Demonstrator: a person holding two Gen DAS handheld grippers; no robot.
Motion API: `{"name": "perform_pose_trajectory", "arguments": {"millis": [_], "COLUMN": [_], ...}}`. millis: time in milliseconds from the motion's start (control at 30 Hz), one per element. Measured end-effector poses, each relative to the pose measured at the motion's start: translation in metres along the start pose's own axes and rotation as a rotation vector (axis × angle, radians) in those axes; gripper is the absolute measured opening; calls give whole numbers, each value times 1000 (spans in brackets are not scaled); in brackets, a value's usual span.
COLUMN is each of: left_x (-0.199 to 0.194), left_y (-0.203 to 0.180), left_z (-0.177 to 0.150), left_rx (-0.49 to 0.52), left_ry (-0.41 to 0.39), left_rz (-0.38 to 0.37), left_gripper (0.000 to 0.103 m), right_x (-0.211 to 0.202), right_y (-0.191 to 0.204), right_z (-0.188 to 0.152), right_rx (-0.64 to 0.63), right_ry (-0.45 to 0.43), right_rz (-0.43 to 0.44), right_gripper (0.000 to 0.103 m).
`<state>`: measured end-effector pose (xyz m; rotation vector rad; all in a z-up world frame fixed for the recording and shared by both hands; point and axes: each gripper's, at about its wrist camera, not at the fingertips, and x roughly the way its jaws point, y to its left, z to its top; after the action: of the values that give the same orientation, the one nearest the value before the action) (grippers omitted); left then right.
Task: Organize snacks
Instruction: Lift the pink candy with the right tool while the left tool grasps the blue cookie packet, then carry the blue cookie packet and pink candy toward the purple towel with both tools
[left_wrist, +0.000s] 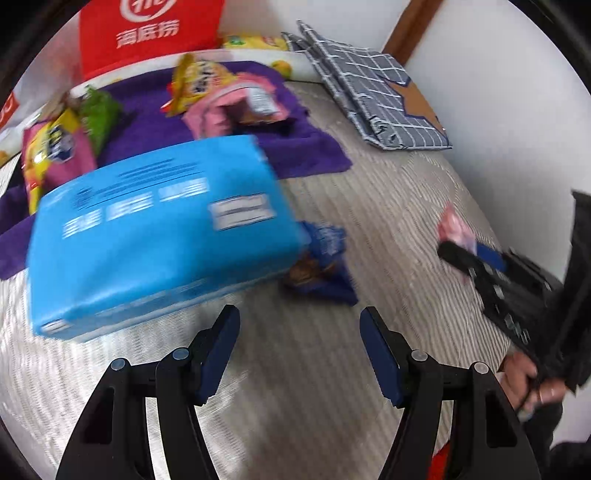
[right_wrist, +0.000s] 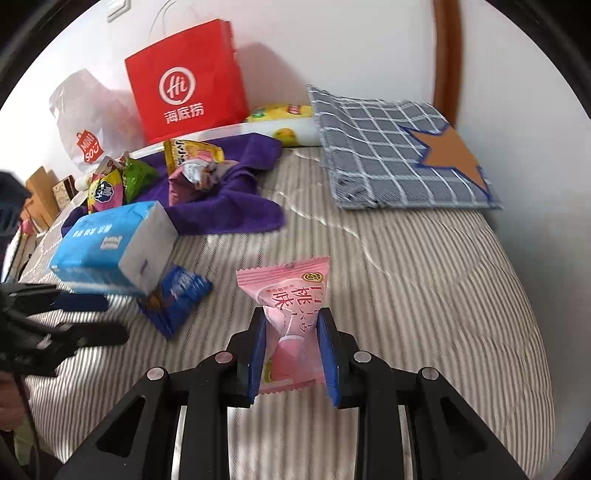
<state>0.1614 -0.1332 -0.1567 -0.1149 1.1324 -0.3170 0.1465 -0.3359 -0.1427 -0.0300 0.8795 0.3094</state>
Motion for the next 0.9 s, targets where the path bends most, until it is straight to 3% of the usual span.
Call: {"name": "perform_pose_trajectory", "arguments": {"millis": [233, 400, 433, 467, 500, 667, 900], "left_x": [34, 41, 42, 42, 41, 29, -6], "left_y": [-31, -40, -42, -44, -45, -32, -13], "left_z": [12, 17, 16, 16, 15, 7, -29], "left_rx": [-36, -81, -76, -66, -56, -93, -77], "left_ry": [9, -34, -35, -39, -45, -20, 3], "left_rz": [108, 198, 218, 242, 264, 155, 67], "left_gripper": [67, 70, 68, 54, 50, 39, 35], "right_x": [-19, -26, -28, -29, -30, -35, -43], "right_y": [-16, -27, -28, -28, -27, -15, 12], "right_z": [-28, -44, -48, -50, -53, -60, -55], "right_rx": [39, 101, 117, 125, 130, 131, 105], "right_ry": [-2, 20, 24, 26, 29, 35, 13], "right_rz": [31, 38, 43, 44, 42, 42, 44], "right_gripper": [26, 26, 26, 26, 26, 26, 26]}}
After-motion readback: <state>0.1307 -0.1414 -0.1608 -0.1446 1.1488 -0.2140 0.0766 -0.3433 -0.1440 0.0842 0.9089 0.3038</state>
